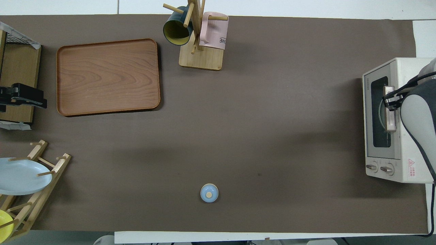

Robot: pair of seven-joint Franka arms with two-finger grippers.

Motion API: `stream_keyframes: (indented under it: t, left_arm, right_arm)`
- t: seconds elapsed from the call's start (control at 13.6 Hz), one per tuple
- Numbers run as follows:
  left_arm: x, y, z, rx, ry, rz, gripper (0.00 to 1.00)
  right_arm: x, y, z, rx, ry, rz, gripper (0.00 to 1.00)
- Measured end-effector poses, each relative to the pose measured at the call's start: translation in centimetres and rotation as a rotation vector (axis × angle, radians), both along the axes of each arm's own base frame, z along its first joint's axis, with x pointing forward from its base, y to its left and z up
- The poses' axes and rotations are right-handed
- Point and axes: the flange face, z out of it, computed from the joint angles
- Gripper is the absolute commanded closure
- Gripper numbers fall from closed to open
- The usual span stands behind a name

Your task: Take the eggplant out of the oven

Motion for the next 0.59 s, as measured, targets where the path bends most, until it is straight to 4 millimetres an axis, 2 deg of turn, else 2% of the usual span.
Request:
stream_keyframes:
  t: [0.37, 0.59]
  left_arm:
    - [0.0, 0.0, 0.0, 0.000, 0.000, 0.000, 0.00]
    - [0.0, 0.0, 0.0, 0.000, 0.000, 0.000, 0.00]
  right_arm:
    - [-0.4, -0.1, -2.1, -0.023, 0.020, 0.051, 1.00]
    - [-0.6, 1.4, -2.5, -0.025, -0.006, 0.064, 1.00]
